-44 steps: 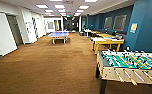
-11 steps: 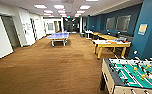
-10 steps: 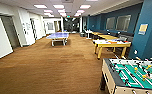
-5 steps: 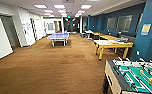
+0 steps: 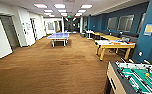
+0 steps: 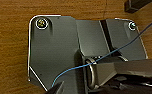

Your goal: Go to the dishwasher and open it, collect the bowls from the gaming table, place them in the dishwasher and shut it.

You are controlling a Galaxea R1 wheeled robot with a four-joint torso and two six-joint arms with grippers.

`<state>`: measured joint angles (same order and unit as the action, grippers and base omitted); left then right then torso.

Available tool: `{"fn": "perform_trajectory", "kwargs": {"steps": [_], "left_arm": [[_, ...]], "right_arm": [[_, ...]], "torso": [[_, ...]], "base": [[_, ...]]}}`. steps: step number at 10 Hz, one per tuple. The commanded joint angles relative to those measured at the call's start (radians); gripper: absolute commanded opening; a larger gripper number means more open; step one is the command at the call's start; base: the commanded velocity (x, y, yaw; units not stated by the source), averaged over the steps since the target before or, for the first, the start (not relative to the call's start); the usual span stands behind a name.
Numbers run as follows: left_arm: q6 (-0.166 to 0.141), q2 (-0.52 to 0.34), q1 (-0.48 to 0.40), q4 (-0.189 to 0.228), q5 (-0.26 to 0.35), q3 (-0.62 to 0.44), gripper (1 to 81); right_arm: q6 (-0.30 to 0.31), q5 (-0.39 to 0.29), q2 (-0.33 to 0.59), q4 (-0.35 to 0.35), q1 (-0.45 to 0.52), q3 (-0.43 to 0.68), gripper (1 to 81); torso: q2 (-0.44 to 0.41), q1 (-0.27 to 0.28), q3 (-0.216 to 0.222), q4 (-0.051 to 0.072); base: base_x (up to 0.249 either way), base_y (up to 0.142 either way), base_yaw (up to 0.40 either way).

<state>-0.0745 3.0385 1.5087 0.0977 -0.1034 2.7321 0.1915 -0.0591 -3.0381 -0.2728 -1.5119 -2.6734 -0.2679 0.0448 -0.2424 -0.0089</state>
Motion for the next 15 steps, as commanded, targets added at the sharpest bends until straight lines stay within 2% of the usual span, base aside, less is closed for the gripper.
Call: {"fn": "perform_trajectory", "kwargs": {"steps": [1,15], "left_arm": [[0.007,-0.001,-0.048,-0.004,0.048,0.001,81.1],[0.007,0.001,-0.048,-0.004,0.048,0.001,81.1]], "right_arm": [[-0.003,-0.053,-0.003,-0.006,0.049,0.006,81.1],[-0.001,-0.053,-0.001,-0.005,0.049,0.006,81.1]], "torso": [[0.0,0.0,0.0,0.0],[-0.001,-0.003,0.0,0.0]], "base": [[0.166,0.0,0.0],[0.192,0.0,0.0]]}}
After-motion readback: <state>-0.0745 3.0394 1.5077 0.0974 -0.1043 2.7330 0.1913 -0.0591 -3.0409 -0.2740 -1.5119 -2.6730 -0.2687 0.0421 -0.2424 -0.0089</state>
